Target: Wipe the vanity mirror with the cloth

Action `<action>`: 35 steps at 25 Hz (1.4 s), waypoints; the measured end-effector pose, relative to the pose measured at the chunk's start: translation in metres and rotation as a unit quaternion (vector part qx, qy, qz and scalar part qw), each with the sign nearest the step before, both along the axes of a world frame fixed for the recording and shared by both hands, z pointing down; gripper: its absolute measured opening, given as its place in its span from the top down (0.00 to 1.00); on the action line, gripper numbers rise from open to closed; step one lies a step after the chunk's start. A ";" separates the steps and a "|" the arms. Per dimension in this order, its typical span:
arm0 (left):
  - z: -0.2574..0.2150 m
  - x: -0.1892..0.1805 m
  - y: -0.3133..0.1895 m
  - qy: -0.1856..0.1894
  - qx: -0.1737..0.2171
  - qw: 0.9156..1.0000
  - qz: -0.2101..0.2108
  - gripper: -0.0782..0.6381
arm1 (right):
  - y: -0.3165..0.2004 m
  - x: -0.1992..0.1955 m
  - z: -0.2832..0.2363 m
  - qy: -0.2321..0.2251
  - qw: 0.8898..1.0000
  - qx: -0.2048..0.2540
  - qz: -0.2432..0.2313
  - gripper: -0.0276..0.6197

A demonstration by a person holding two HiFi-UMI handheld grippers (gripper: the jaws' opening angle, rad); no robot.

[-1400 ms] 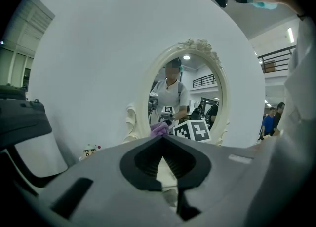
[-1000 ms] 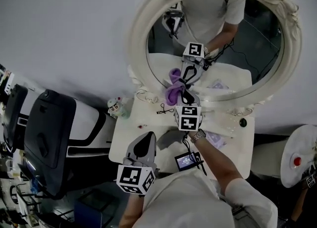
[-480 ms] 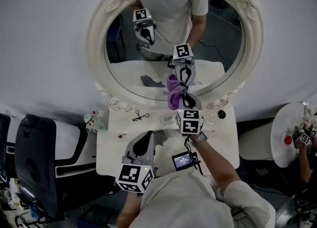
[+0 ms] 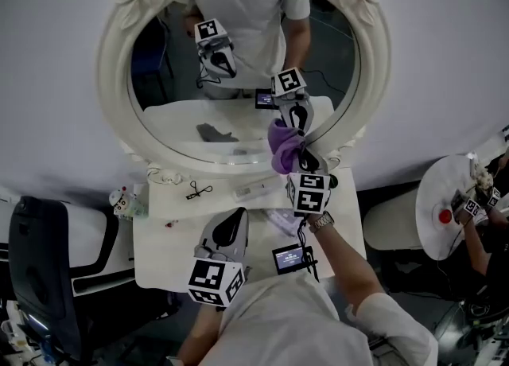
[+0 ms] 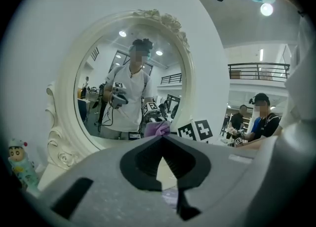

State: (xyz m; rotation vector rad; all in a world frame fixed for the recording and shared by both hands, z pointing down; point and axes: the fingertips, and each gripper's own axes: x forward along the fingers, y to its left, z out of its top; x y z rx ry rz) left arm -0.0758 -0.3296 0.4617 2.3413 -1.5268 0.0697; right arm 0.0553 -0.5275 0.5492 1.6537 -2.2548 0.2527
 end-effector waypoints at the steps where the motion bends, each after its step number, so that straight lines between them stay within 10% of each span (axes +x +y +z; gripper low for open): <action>1: 0.000 0.002 -0.001 0.001 0.000 1.000 0.000 0.89 | -0.001 0.002 0.000 0.002 1.000 0.001 0.000 0.86; 10: 0.006 -0.005 0.004 0.001 -0.009 1.000 -0.009 0.89 | 0.006 -0.006 -0.003 -0.008 1.000 0.005 0.004 0.87; 26: 0.013 -0.117 0.063 -0.037 -0.041 0.985 -0.162 0.89 | 0.055 -0.217 0.037 -0.049 0.982 -0.042 -0.175 0.87; 35: 0.026 -0.126 0.081 -0.048 -0.069 0.977 -0.194 0.89 | 0.051 -0.237 0.057 -0.044 0.982 -0.023 -0.180 0.88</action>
